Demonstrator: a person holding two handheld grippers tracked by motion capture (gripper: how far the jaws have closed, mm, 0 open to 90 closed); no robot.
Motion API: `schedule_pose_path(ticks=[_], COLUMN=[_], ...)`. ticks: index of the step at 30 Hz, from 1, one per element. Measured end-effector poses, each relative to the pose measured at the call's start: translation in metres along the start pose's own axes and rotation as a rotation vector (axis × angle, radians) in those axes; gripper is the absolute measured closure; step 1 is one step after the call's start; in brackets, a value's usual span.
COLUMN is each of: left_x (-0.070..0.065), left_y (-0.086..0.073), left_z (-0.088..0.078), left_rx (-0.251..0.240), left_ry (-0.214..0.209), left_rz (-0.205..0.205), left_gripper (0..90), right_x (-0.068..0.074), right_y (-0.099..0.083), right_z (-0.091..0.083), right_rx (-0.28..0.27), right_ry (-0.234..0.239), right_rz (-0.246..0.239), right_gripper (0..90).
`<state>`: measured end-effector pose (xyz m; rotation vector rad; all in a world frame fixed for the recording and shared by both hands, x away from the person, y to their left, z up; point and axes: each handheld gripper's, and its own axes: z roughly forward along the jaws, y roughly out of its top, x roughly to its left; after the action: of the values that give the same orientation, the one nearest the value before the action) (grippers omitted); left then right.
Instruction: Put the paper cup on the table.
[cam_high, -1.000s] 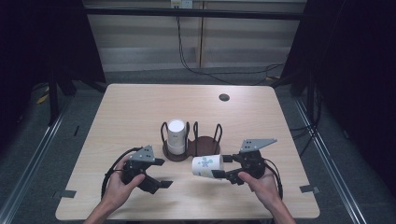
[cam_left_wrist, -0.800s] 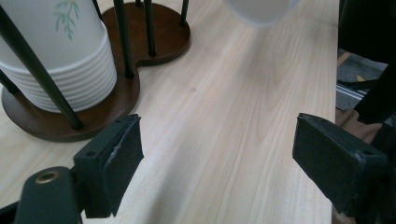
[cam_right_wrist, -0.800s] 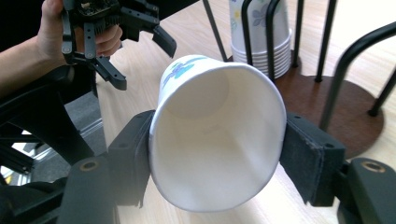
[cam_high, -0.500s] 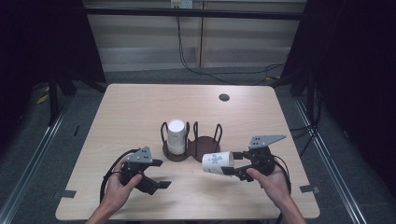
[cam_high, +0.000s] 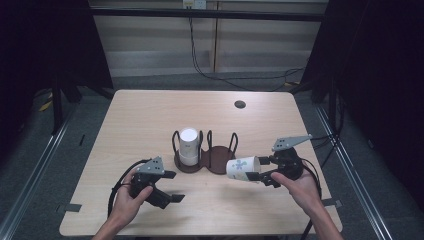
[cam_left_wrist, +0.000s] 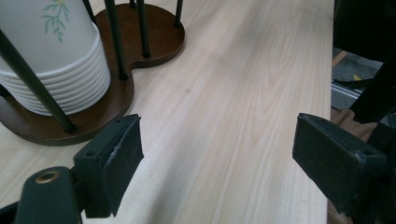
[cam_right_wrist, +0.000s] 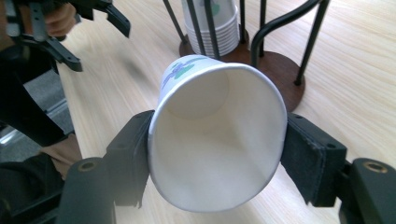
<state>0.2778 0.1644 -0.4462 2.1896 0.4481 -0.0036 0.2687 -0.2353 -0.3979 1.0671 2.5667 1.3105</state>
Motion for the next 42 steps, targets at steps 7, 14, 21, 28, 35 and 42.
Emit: schedule_pose_path(ticks=[7, 14, 21, 28, 35, 42], left_x=[0.004, 0.006, 0.006, 0.005, 0.008, 0.007], left_y=[0.0, -0.003, -0.004, -0.004, -0.006, -0.006], left_z=[-0.004, -0.006, -0.004, -0.004, -0.003, -0.001], left_rx=[-0.025, -0.017, -0.01, -0.003, 0.005, 0.015], left_ry=[-0.013, 0.002, 0.003, 0.013, 0.031, 0.029], left_rz=[-0.021, -0.023, -0.021, -0.015, -0.016, -0.01], left_gripper=[16.0, 16.0, 16.0, 16.0, 16.0, 16.0], right_x=[-0.01, -0.02, -0.036, -0.045, -0.054, -0.066], right_y=[0.004, 0.013, 0.018, 0.028, 0.037, 0.048], right_z=[-0.007, -0.01, -0.009, -0.01, -0.006, 0.001], right_rx=[0.031, 0.074, 0.118, 0.167, 0.226, 0.295], right_ry=[-0.039, -0.093, -0.138, -0.173, -0.213, -0.24], right_rz=[0.019, 0.012, 0.027, 0.036, 0.035, 0.064], right_gripper=[30.5, 30.2, 30.1, 29.7, 29.7, 29.3])
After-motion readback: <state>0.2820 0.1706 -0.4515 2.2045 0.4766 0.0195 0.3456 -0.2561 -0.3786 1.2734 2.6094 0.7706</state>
